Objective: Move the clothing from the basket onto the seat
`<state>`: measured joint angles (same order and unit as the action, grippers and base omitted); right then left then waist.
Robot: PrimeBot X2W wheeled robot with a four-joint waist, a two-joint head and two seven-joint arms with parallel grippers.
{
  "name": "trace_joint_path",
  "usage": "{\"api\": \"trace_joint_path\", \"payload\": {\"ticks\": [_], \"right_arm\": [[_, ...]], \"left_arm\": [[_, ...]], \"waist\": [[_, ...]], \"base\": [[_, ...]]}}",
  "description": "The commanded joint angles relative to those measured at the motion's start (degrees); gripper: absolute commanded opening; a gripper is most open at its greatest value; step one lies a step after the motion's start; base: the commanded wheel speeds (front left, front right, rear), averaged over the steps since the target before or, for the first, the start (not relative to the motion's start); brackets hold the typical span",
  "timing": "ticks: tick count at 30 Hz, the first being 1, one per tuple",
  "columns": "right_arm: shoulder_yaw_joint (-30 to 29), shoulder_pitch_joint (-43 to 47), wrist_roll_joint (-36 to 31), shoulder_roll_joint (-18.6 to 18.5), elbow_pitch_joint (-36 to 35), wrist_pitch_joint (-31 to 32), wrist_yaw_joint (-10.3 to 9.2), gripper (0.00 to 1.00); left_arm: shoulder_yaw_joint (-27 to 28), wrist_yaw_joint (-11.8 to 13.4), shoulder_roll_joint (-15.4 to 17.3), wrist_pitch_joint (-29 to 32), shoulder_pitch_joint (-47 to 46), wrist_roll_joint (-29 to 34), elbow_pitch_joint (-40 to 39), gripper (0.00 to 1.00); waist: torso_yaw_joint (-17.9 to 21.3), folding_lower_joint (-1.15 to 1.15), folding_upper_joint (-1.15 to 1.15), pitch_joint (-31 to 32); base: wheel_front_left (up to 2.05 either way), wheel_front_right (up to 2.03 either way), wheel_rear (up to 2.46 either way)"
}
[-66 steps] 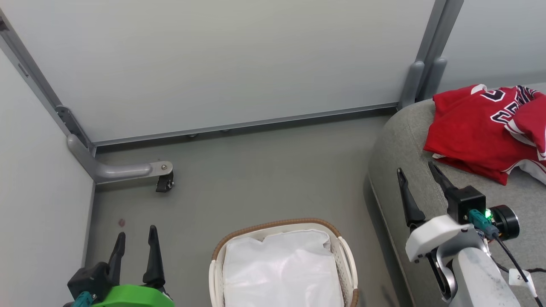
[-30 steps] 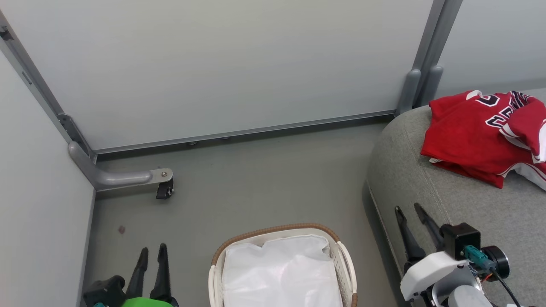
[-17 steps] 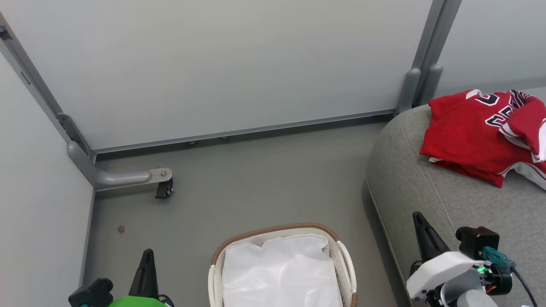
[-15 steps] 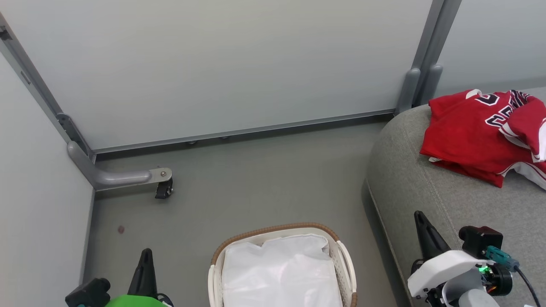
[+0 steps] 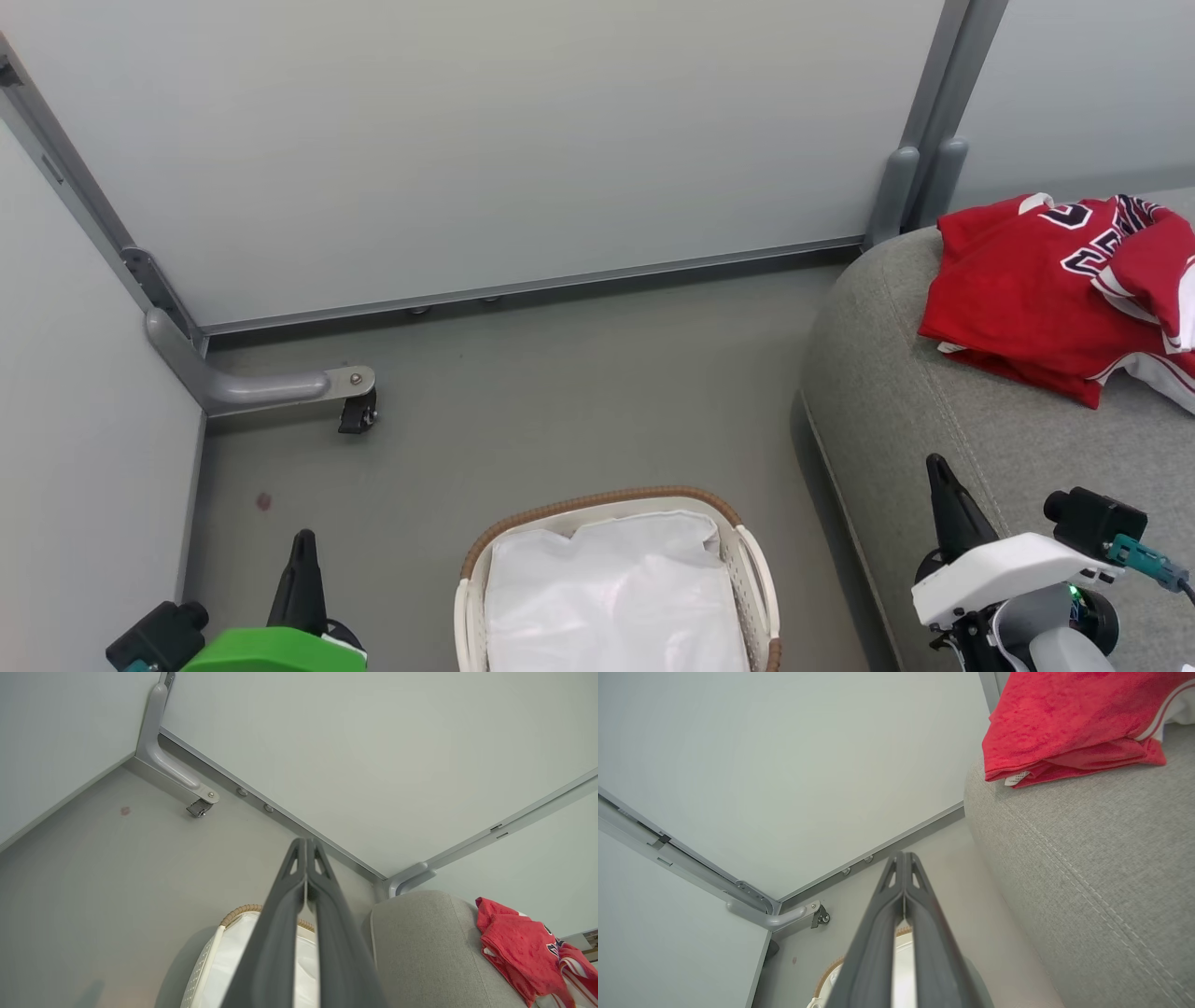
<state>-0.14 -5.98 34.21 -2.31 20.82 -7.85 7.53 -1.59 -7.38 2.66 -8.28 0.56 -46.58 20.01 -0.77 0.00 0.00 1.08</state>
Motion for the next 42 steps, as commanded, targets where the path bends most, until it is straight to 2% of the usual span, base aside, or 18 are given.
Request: {"api": "trace_joint_path", "payload": {"ticks": [1, 21, 42], "right_arm": [[-0.5, -0.7, 2.5, -0.3, -1.2, 0.5, -0.02, 0.0], [-2.2, -0.6, 18.3, -0.4, -2.9, 4.5, -0.03, 0.0], [-3.7, -0.6, 32.0, -0.5, -4.3, 7.9, -0.04, 0.0]], "left_arm": [[0.6, 0.0, 0.5, 0.5, -1.8, -2.0, -1.1, 0.0], [2.6, -0.1, 0.6, 4.4, -3.4, -14.5, -2.6, 0.0], [4.4, -0.1, 0.7, 7.8, -4.7, -25.4, -3.8, 0.0]], "waist": [[0.0, 0.0, 0.0, 0.0], [0.2, 0.0, 0.0, -0.3], [0.3, 0.0, 0.0, -0.5]], "base": [[0.0, 0.0, 0.0], [0.0, 0.0, 0.0], [0.0, 0.0, 0.0]]}}
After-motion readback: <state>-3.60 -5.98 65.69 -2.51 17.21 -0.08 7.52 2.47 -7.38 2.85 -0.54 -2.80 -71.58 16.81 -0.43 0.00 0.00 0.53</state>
